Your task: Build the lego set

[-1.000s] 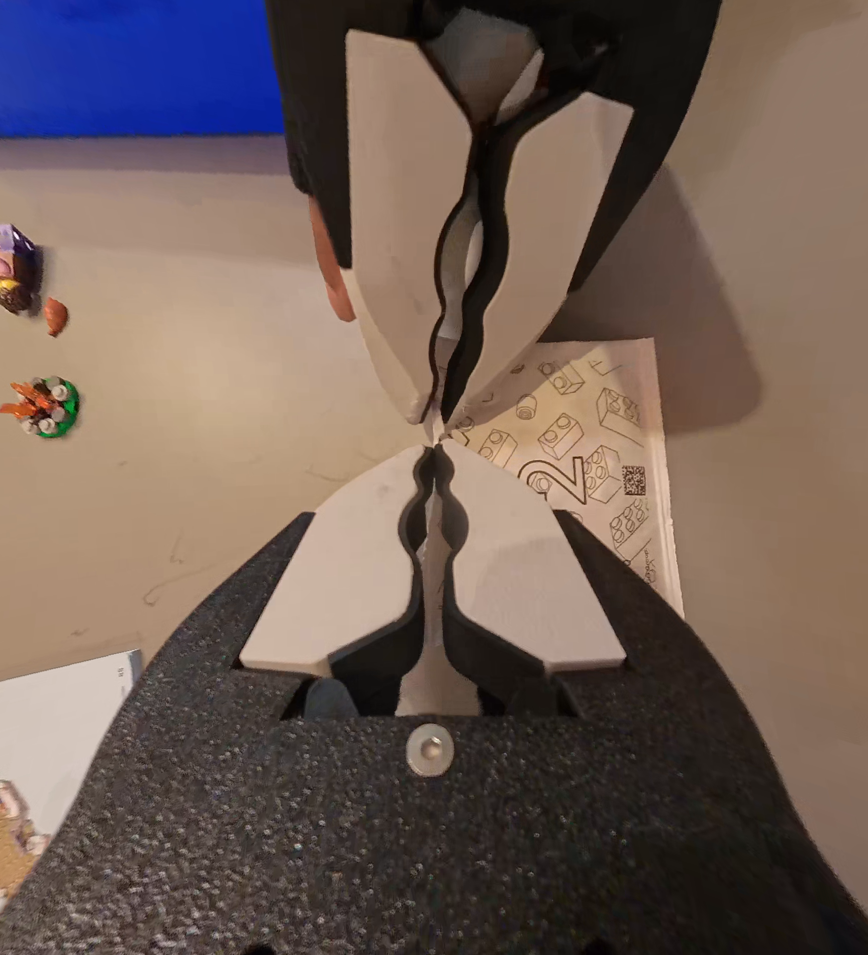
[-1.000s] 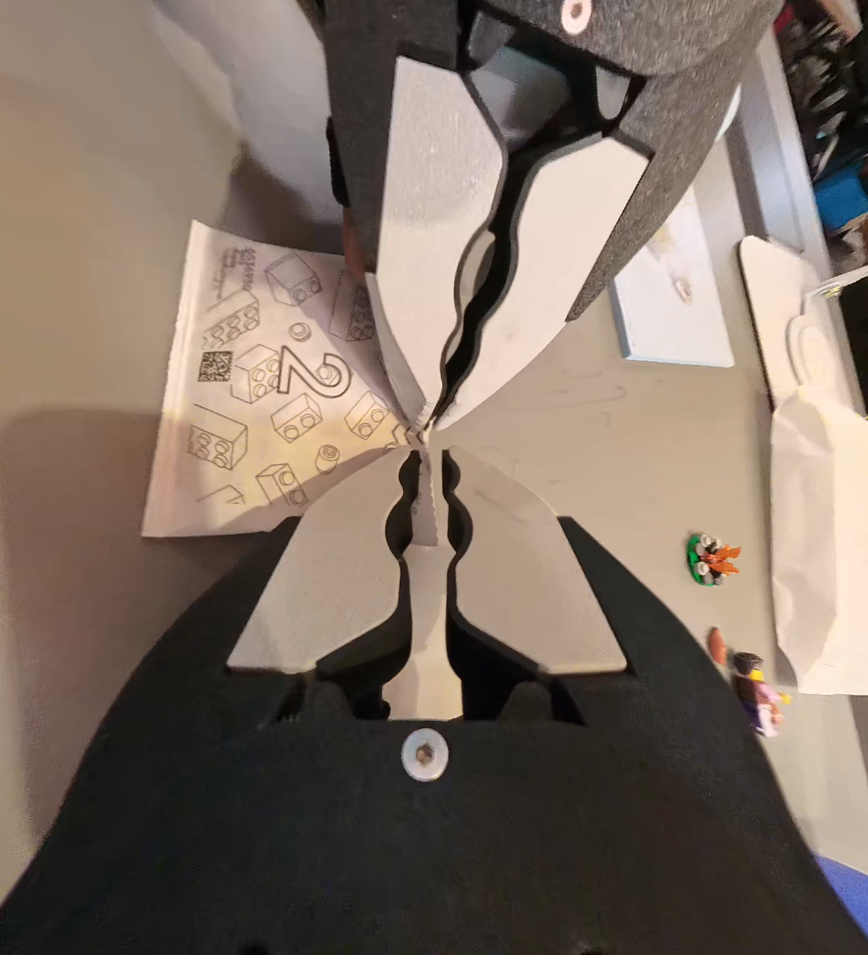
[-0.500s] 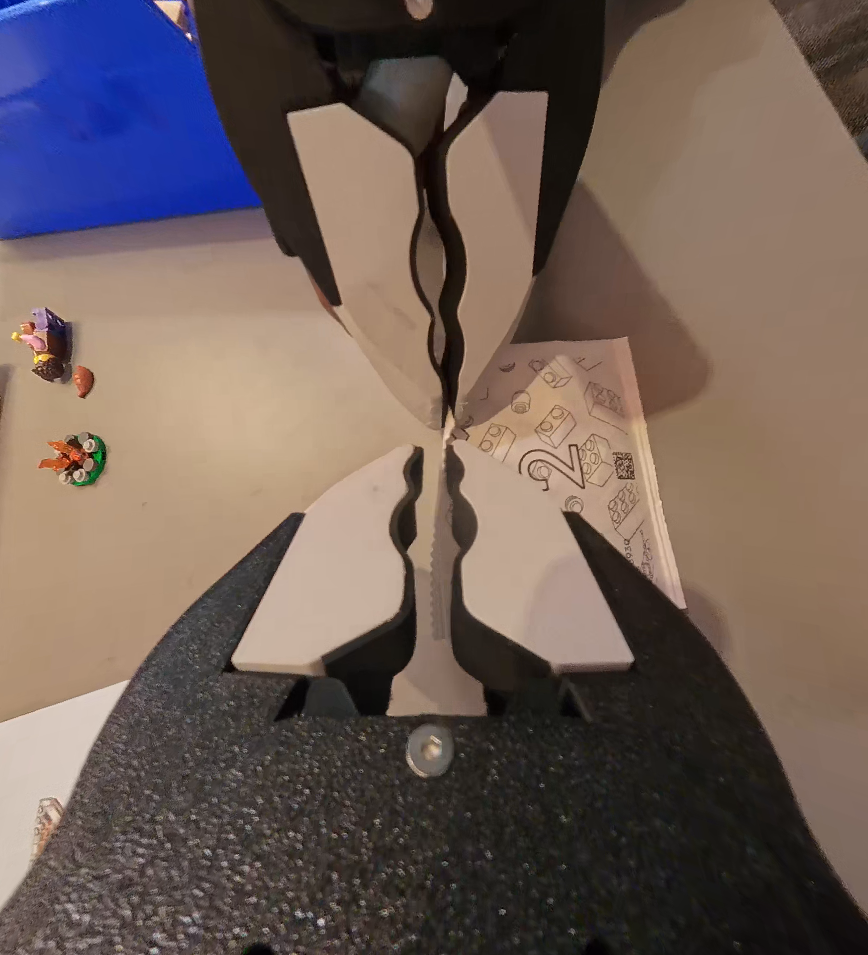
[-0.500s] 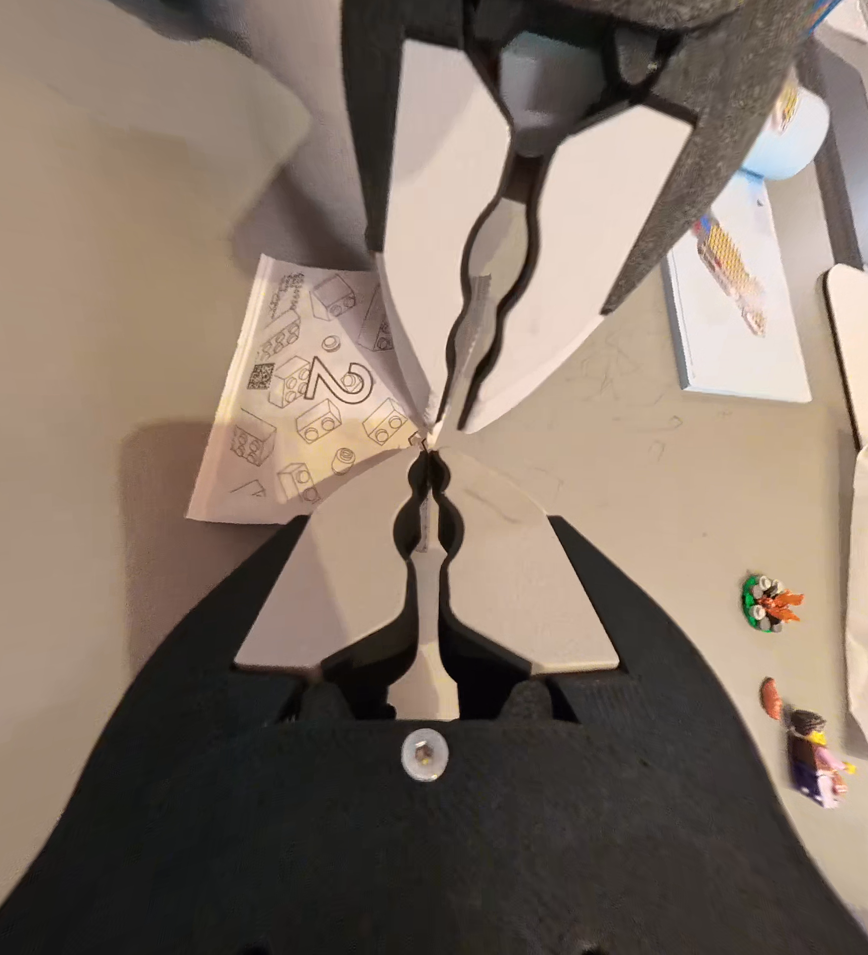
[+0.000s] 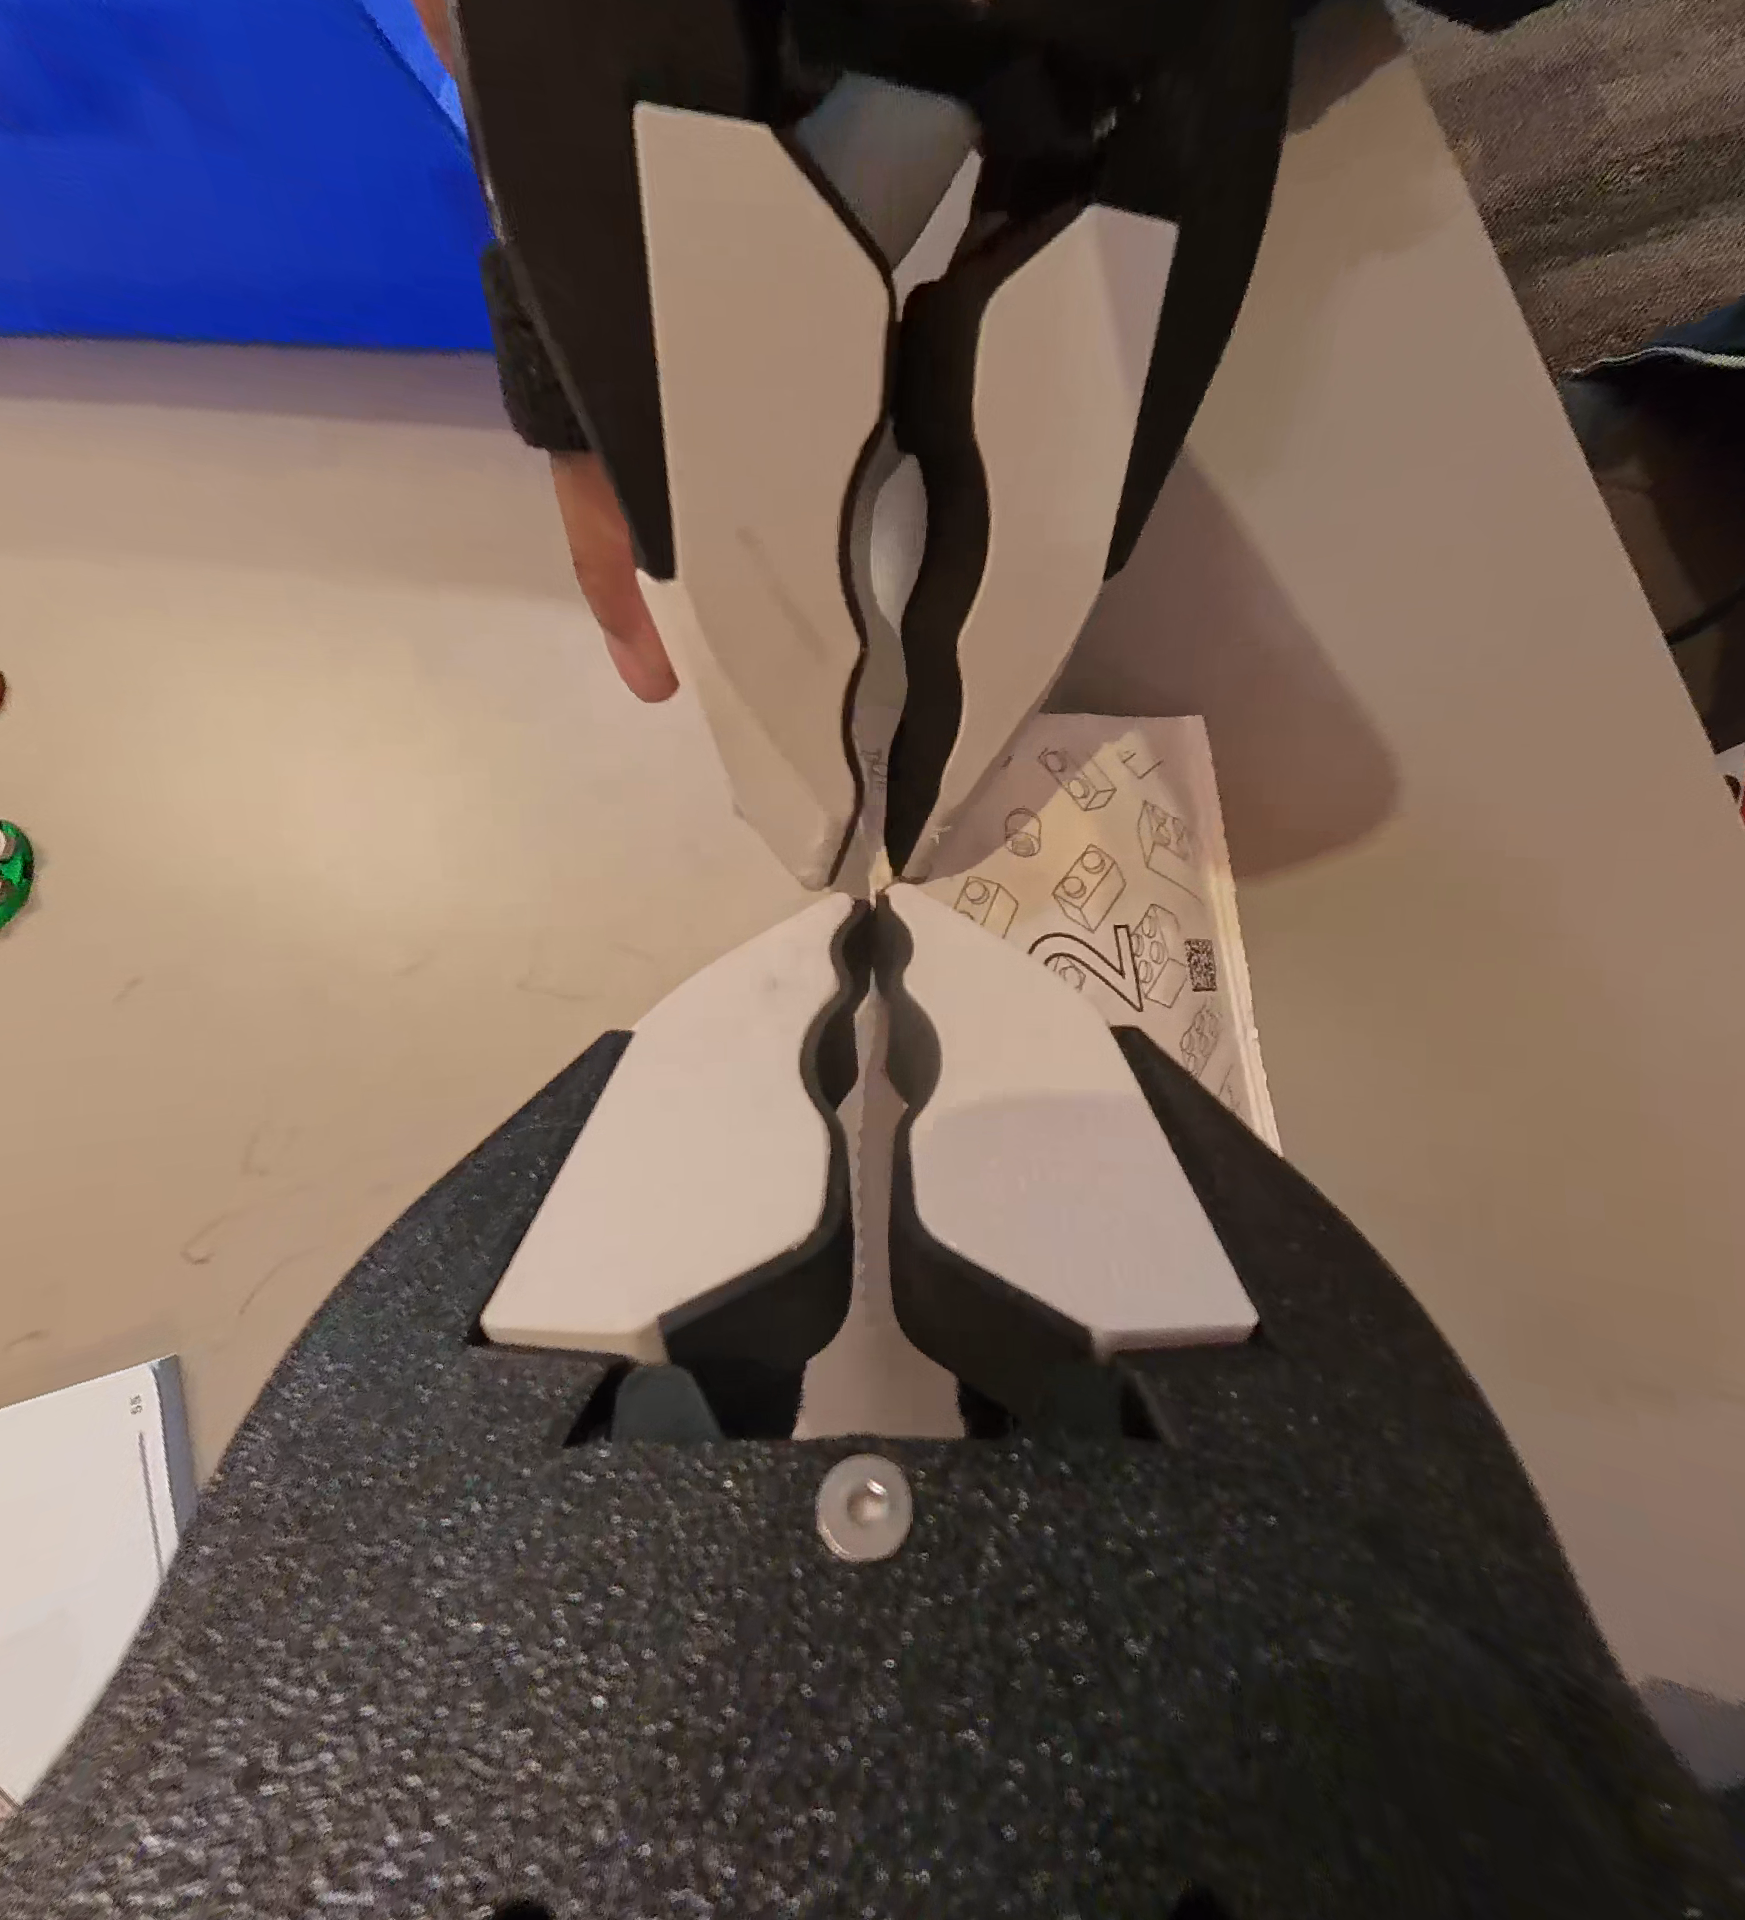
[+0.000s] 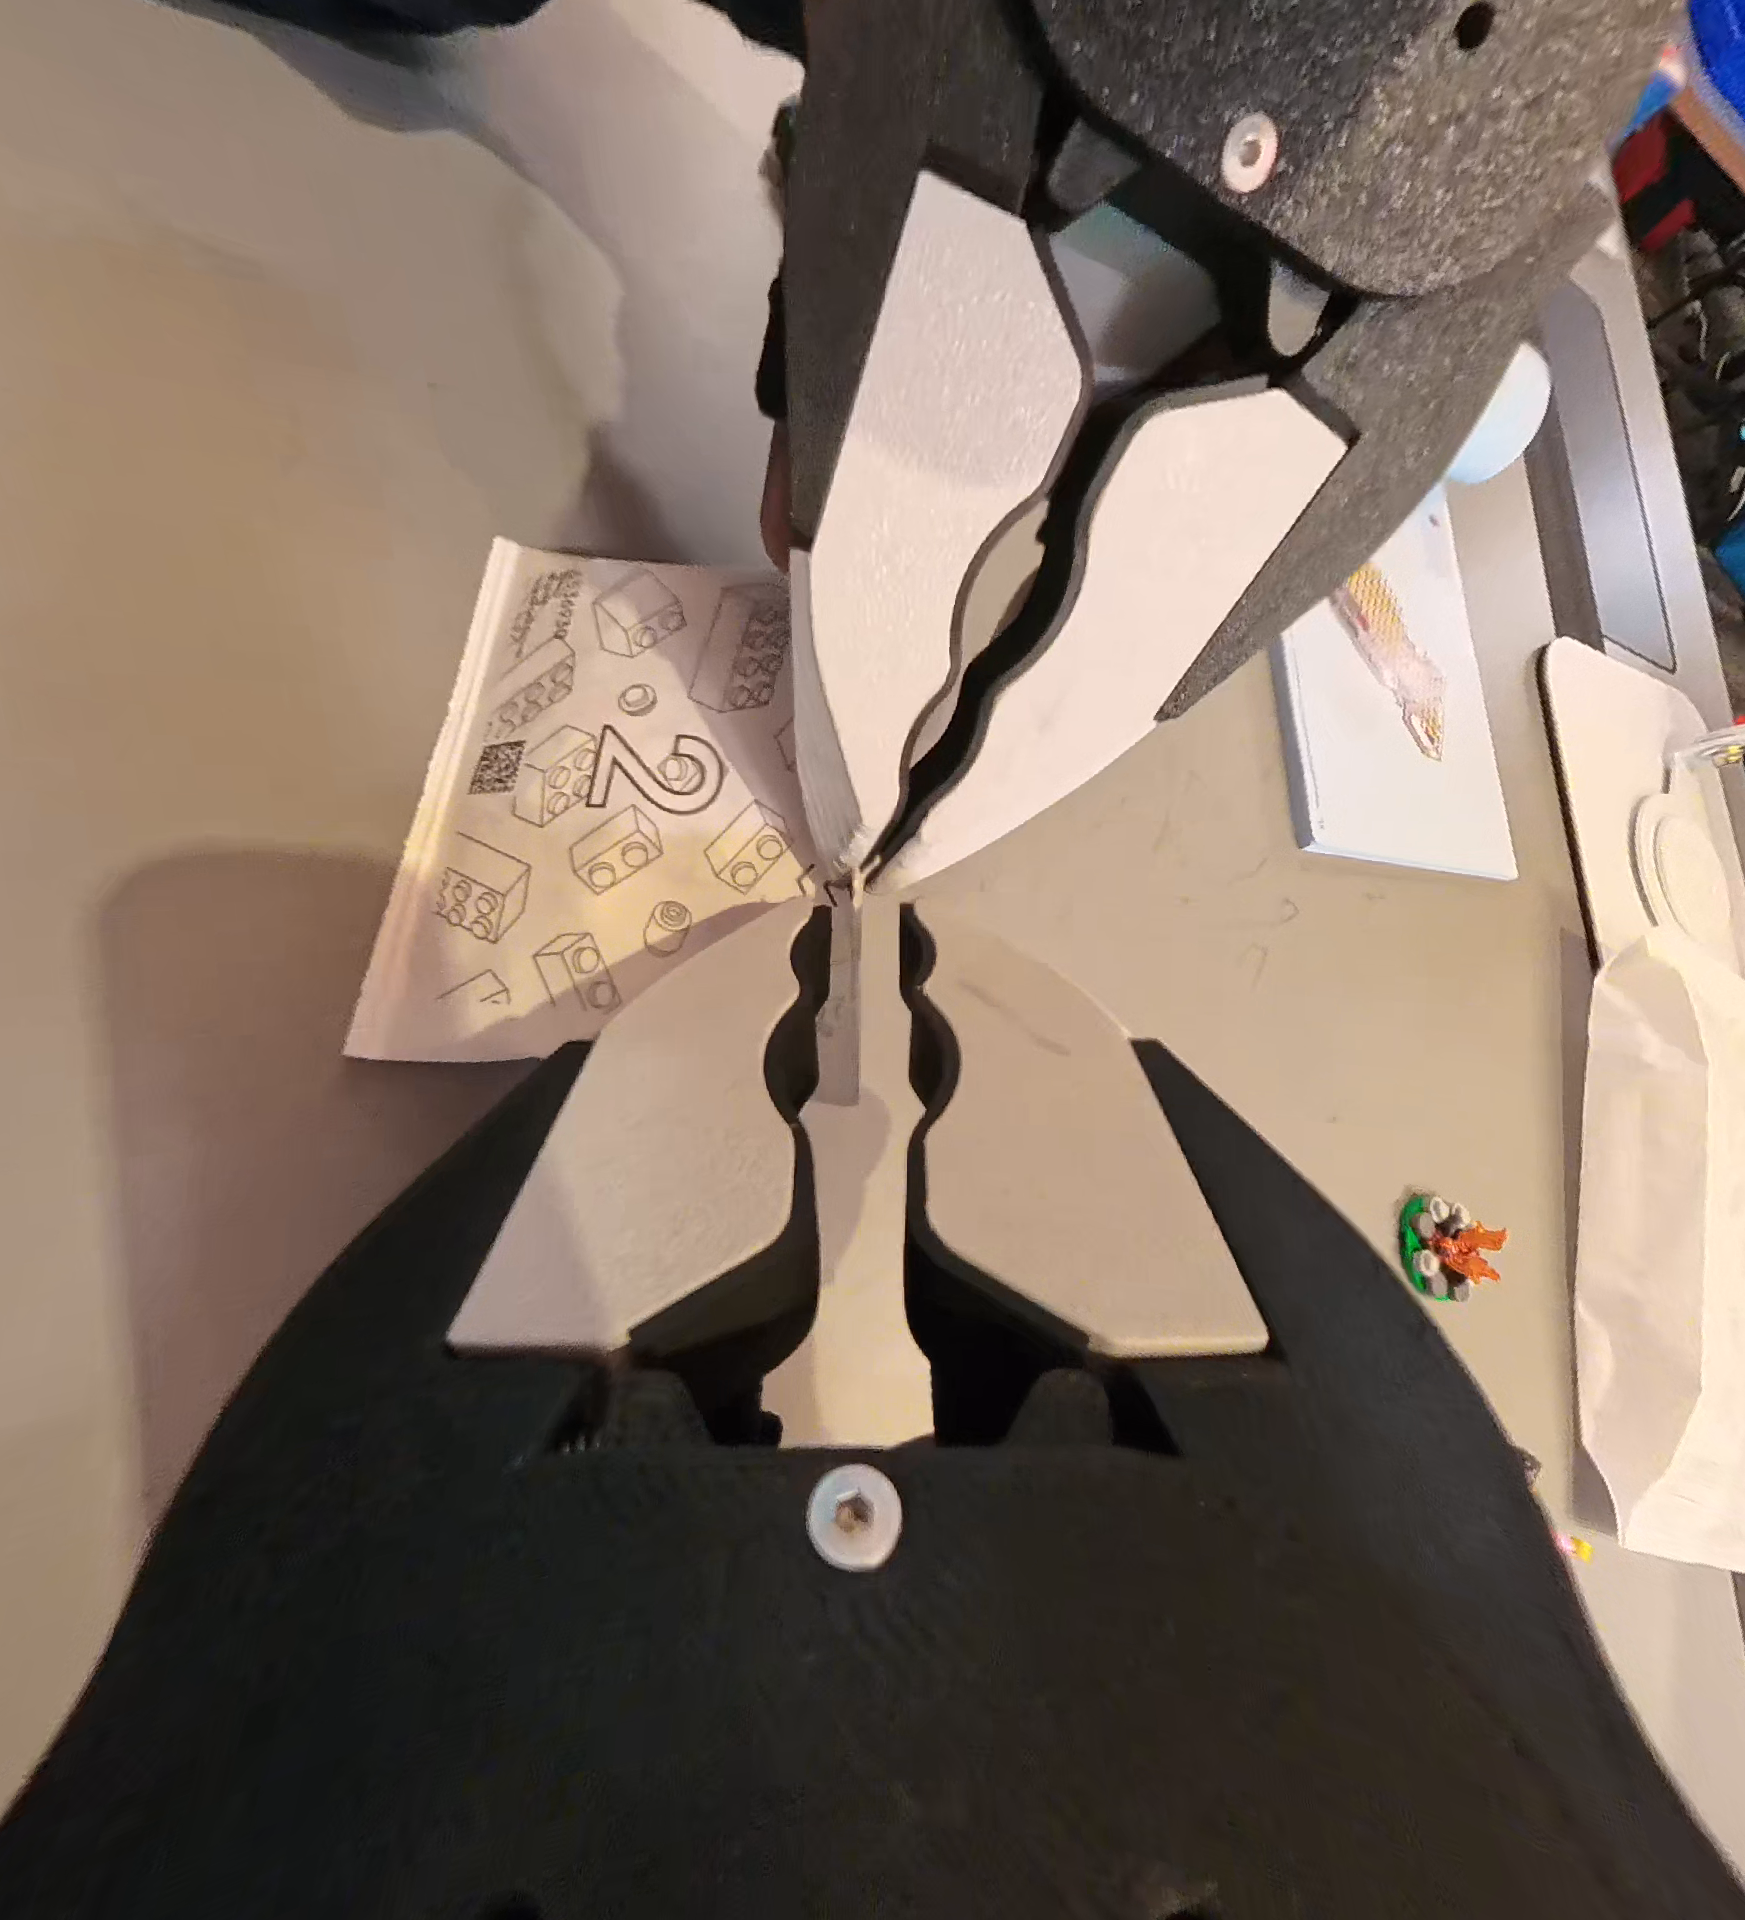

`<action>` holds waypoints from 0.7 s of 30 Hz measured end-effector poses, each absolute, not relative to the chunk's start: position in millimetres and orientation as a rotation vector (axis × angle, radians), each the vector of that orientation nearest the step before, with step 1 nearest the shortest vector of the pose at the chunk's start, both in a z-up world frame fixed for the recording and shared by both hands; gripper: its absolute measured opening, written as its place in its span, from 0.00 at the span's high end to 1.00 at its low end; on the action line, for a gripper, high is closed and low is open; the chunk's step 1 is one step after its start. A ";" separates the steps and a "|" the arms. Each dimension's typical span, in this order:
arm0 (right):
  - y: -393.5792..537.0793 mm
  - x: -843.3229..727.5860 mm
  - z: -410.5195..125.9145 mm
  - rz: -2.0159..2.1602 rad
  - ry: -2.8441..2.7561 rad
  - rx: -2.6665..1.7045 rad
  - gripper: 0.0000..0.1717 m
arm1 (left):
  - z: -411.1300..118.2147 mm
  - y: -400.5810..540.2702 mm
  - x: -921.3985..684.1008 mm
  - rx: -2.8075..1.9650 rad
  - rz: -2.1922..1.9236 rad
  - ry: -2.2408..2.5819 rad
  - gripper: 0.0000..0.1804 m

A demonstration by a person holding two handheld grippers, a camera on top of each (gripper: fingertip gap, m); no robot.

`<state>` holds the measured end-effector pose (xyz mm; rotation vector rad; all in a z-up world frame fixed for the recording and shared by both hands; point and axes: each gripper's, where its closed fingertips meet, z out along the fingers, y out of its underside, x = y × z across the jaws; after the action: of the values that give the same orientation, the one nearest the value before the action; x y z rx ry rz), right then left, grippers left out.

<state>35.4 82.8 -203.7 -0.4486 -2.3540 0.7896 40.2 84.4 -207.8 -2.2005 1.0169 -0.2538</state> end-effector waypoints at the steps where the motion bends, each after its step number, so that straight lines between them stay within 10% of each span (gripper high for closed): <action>1: 82.3 36.0 -205.9 0.771 -2.365 -0.443 0.94 | -209.1 85.2 40.4 -2.216 -0.251 1.011 1.00; 21: 82.9 36.1 -193.7 0.447 -1.989 0.036 1.00 | -199.3 91.0 34.9 -2.064 -0.930 0.580 1.00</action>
<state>36.1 82.9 -193.7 0.0359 -1.9893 0.4467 34.9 91.0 -199.3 -2.0637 0.5797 -0.9305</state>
